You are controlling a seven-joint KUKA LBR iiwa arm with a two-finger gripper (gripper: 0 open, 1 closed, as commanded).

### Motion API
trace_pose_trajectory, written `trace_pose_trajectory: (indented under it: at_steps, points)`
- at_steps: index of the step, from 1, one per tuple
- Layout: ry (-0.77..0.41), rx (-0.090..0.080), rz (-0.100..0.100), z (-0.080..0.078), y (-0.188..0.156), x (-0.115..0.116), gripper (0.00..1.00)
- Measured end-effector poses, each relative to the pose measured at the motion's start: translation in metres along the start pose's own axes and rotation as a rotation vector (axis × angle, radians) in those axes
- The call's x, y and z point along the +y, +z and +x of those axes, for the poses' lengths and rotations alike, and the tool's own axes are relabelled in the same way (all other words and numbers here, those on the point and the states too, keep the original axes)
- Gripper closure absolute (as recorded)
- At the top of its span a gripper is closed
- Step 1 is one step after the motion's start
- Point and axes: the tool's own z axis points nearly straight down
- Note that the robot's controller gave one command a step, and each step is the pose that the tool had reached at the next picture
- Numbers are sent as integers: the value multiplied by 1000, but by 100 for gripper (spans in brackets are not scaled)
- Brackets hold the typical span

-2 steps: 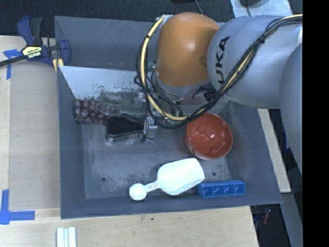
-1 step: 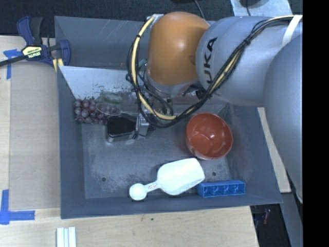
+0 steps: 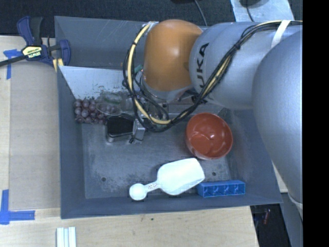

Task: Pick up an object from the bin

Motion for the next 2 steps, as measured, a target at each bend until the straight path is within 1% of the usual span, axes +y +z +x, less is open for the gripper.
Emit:
trace_pose_trajectory:
  at_steps: [1,2]
  points:
    - [22,-5,-1,-12,19,-9,0]
    - [22,-9,-3,-7,26,-19,0]
